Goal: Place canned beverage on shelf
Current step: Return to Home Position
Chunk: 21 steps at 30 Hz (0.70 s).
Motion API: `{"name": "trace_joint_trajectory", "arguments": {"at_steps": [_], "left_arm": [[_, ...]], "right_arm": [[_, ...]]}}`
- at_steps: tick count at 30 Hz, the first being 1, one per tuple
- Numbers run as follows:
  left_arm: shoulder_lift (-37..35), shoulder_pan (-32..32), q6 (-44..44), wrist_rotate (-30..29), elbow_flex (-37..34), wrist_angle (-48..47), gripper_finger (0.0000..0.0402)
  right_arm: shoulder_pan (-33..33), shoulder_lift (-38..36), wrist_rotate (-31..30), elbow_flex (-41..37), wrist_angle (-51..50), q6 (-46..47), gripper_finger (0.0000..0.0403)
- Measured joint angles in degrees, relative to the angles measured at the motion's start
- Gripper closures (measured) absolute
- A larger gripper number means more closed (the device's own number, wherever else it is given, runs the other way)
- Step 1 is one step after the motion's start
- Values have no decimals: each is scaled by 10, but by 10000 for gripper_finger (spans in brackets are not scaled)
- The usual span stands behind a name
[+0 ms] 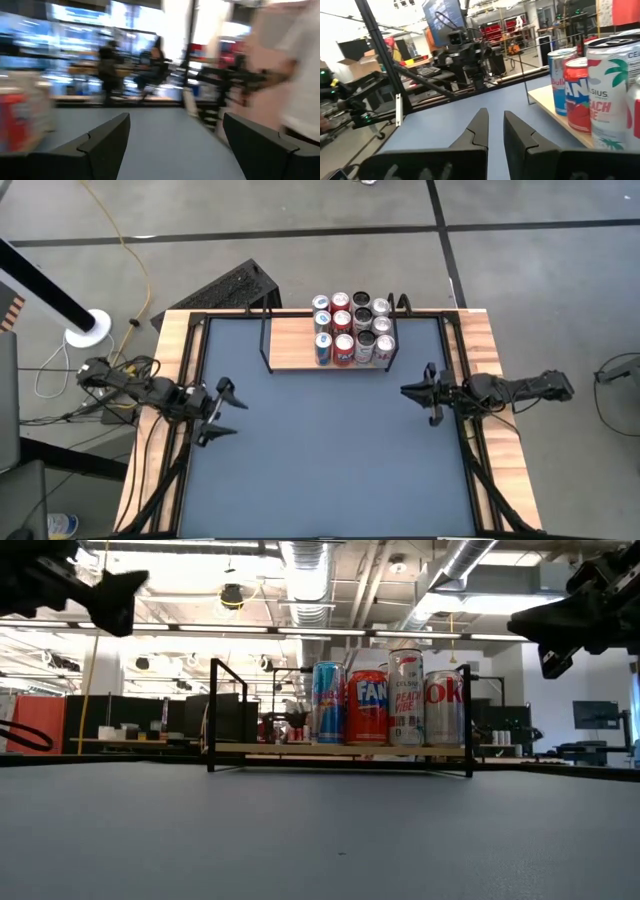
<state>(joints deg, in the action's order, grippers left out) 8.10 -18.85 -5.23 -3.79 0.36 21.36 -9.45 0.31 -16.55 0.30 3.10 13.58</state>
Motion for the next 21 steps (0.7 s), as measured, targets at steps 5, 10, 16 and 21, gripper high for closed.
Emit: {"name": "trace_joint_trajectory", "arguments": {"at_steps": [5, 10, 16, 21], "left_arm": [[0, 0, 25, -117, 0, -10, 90], [0, 0, -15, -158, 0, -45, 90], [0, 0, -49, -134, 0, -45, 90], [0, -1, -50, -89, 0, -87, 90]], "right_arm": [[3, 0, 15, 0, -2, -5, 357], [3, 1, 15, 0, -2, -20, 357], [3, 1, 15, 0, -2, -25, 357], [3, 1, 15, 0, -1, -66, 357]]}}
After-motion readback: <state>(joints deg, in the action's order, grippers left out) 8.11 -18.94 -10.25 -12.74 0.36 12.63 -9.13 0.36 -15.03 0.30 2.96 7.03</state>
